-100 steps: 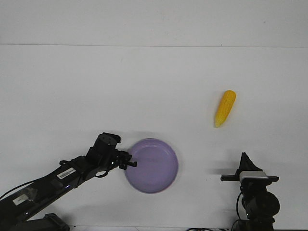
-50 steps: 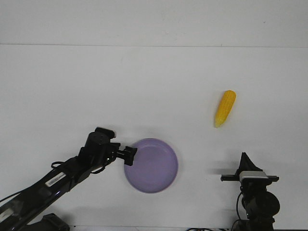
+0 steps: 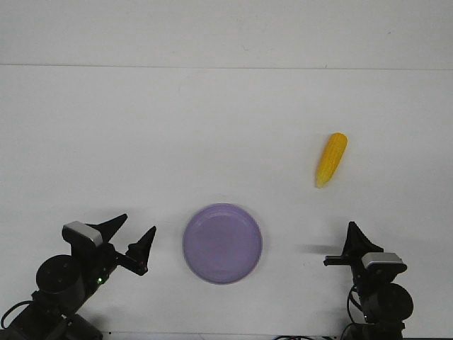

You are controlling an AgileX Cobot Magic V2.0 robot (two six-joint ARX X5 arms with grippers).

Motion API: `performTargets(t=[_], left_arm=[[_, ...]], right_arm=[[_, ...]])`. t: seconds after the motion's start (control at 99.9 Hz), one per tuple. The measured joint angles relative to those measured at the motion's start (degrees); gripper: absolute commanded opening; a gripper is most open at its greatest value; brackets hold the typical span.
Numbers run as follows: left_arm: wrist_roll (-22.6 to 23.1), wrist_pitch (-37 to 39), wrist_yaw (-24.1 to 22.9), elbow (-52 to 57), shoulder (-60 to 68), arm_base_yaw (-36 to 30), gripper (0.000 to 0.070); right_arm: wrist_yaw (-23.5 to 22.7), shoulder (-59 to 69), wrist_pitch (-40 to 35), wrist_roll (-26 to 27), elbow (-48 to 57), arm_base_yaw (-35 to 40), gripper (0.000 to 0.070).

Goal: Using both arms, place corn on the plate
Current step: 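Release the plate and pull the left gripper back, then reach the right gripper to the yellow corn cob and grasp it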

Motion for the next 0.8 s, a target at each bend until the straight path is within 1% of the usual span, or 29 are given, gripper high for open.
performTargets(t=[0.08,0.17,0.2,0.23,0.25,0.27,0.28,0.29,0.3,0.32,0.33,0.34,0.37,0.39,0.54,0.801], left_arm=[[0.0,-3.0,-0.1,-1.2,-1.6,0.0,0.0540],[0.1,-3.2,0.0,-1.2,-2.0,0.0,0.0540],[0.2,-3.5,-0.1,-1.2,-2.1,0.0,0.0540],[0.2,-3.8,0.0,-1.2,-2.2,0.0,0.0540],[0.2,-4.0,-0.1,-1.2,-2.3,0.0,0.0540],[0.2,-4.0,-0.1,-1.2,-2.3,0.0,0.0540],[0.2,-4.0,-0.1,-1.2,-2.3,0.0,0.0540],[0.2,-4.0,-0.1,-1.2,-2.3,0.0,0.0540],[0.2,-3.9,-0.1,-1.2,-2.3,0.0,0.0540],[0.2,-3.9,-0.1,-1.2,-2.3,0.0,0.0540],[0.2,-3.9,-0.1,-1.2,-2.3,0.0,0.0540],[0.2,-3.9,-0.1,-1.2,-2.3,0.0,0.0540],[0.2,-3.9,-0.1,-1.2,-2.2,0.0,0.0540],[0.2,-3.9,-0.1,-1.2,-2.2,0.0,0.0540],[0.3,-3.9,-0.1,-1.2,-2.2,0.0,0.0540],[0.4,-3.9,-0.1,-1.2,-2.2,0.0,0.0540]], right_arm=[[0.6,0.1,0.7,2.8,1.7,0.0,0.0003],[4.9,2.4,-0.2,4.2,8.3,0.0,0.0004],[6.6,3.8,-0.7,4.3,11.5,0.0,0.0012],[7.6,5.5,-1.0,4.0,14.7,0.0,0.0051],[7.9,6.8,-1.3,3.5,16.9,0.0,0.0103],[8.0,8.2,-1.7,3.0,19.0,0.0,0.0172],[8.0,9.0,-1.9,2.6,20.0,0.0,0.0214],[8.0,9.9,-2.2,2.2,21.0,0.0,0.0276],[8.0,10.7,-2.4,1.8,22.1,0.0,0.0299],[8.0,12.6,-3.1,1.1,24.0,0.0,0.0389],[8.0,13.6,-3.5,0.8,24.9,0.0,0.0451],[8.0,14.6,-3.9,0.5,25.9,0.0,0.0472],[7.9,17.9,-5.4,-0.2,28.5,0.0,0.0566],[7.8,20.2,-6.6,-0.6,30.2,0.0,0.0605],[6.8,39.1,-15.1,-1.6,41.3,0.0,0.0605],[1.8,72.2,-22.2,-1.7,58.5,0.0,0.0596]])
